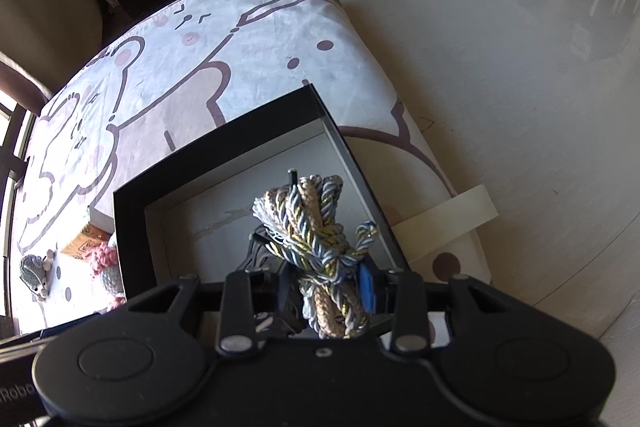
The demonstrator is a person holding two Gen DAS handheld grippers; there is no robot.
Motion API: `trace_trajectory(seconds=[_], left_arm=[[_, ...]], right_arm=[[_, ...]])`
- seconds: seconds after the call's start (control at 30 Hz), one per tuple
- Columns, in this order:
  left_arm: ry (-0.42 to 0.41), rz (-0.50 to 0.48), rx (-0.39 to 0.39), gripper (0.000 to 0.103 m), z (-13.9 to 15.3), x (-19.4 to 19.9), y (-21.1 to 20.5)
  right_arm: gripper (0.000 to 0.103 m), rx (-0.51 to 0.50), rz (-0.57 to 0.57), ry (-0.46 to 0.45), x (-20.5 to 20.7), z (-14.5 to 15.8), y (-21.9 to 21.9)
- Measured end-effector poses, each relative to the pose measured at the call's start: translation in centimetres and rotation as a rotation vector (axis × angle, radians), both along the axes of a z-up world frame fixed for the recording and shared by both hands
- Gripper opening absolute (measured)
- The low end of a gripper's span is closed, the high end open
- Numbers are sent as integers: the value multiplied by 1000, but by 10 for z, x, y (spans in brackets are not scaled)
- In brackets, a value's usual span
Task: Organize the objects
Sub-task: 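Lower the rope into the black box beside the clip and open the right tool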
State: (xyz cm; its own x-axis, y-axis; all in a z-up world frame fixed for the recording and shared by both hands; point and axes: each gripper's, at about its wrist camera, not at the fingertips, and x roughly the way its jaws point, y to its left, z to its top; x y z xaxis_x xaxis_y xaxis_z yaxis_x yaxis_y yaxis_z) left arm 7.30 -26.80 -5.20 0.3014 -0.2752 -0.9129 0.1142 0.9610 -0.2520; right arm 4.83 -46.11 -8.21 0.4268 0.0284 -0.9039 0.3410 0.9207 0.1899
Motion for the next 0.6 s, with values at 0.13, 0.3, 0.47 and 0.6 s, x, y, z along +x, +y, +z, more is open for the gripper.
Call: trace_trajectory(seconds=[0.13, 0.3, 0.47, 0.6], left_arm=[[-10, 3, 6, 72, 1, 2, 4], [0, -2, 2, 72, 1, 2, 6], [-2, 3, -5, 72, 1, 3, 8], [2, 6, -4, 72, 0, 4, 10]], right_arm=[[35, -53, -13, -35, -3, 15, -2], [35, -156, 50, -37, -1, 25, 8], [35, -202, 85, -82, 1, 36, 13], [35, -181, 91, -101, 7, 38, 15]])
